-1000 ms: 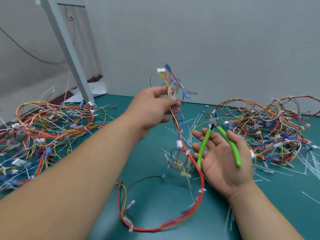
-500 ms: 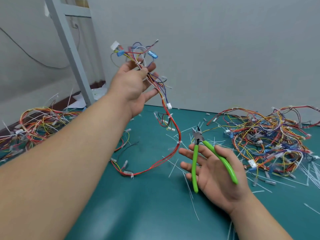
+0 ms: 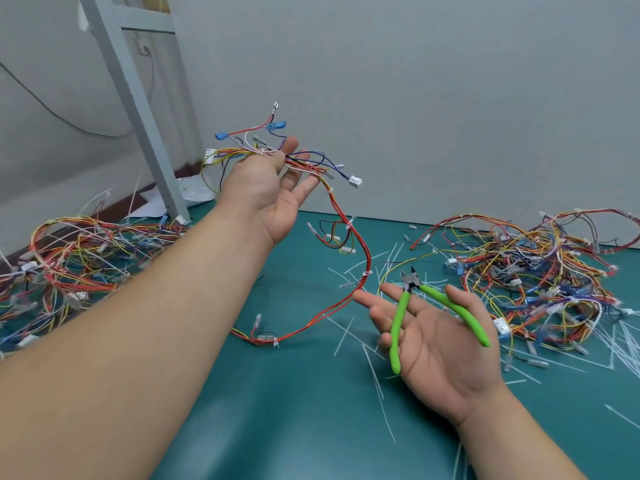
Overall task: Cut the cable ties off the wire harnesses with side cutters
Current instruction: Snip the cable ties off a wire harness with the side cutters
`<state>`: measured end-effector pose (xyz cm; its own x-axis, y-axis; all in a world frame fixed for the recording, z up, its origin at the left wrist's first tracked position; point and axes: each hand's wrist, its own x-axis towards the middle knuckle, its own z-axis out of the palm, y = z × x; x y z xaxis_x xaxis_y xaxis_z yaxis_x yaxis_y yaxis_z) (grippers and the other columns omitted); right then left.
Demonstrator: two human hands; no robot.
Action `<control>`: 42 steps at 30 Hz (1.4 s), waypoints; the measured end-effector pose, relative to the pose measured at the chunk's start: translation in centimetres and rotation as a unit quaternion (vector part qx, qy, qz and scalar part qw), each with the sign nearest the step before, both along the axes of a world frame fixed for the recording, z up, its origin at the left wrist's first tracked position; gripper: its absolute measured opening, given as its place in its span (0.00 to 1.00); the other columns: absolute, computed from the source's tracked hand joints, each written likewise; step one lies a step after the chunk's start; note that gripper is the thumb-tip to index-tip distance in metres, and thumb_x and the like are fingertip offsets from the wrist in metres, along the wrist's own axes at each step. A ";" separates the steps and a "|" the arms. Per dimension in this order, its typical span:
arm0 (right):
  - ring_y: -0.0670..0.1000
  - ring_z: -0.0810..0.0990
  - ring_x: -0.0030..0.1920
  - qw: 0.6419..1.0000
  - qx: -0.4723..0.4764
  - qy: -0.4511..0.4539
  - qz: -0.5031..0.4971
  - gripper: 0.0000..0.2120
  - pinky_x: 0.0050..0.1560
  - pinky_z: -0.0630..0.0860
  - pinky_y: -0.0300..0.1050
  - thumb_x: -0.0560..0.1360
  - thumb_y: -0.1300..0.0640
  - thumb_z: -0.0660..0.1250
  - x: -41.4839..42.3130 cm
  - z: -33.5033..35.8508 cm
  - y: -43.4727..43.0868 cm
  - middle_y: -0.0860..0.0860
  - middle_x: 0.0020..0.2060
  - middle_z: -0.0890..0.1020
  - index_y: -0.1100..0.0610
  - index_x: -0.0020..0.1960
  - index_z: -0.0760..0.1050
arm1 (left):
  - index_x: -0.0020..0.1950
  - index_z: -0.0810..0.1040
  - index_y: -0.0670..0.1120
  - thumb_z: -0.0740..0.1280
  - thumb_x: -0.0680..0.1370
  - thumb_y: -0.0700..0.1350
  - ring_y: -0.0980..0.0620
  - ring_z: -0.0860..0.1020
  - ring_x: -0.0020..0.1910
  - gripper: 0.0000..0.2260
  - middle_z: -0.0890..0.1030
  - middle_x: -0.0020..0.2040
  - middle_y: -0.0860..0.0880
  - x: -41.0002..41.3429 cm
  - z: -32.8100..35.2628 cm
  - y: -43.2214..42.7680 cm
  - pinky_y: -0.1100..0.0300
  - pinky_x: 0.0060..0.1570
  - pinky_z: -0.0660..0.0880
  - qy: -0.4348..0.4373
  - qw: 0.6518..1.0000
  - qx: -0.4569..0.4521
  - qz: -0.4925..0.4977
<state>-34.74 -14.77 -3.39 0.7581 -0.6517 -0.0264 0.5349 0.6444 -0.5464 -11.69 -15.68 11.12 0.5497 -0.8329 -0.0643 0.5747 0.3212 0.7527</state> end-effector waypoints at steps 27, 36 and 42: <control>0.57 0.79 0.52 0.991 -0.030 -0.134 -0.002 0.35 0.45 0.69 0.51 0.69 0.46 0.62 -0.5 -0.9 -0.9 0.57 0.76 0.69 0.59 0.73 0.67 | 0.40 0.77 0.47 0.60 0.81 0.43 0.54 0.74 0.30 0.10 0.77 0.32 0.52 -1.1 -5.4 2.3 0.61 0.34 0.70 -0.124 0.957 0.219 -0.144; 0.54 0.73 0.46 0.996 -0.084 -0.037 -0.011 0.40 0.40 0.68 0.50 0.62 0.48 0.72 0.1 -1.1 -0.6 0.59 0.68 0.76 0.63 0.71 0.73 | 0.56 0.76 0.43 0.56 0.80 0.35 0.46 0.75 0.27 0.12 0.71 0.30 0.47 -1.3 -13.1 5.9 0.56 0.28 0.77 -0.079 0.974 0.209 -0.026; 0.55 0.72 0.49 0.996 -0.085 -0.024 -0.015 0.41 0.39 0.68 0.49 0.62 0.48 0.70 0.1 -0.9 -0.5 0.59 0.68 0.75 0.63 0.73 0.71 | 0.55 0.74 0.46 0.58 0.81 0.35 0.48 0.82 0.30 0.09 0.81 0.37 0.45 -1.4 -15.4 7.2 0.59 0.26 0.76 -0.118 0.971 0.208 0.021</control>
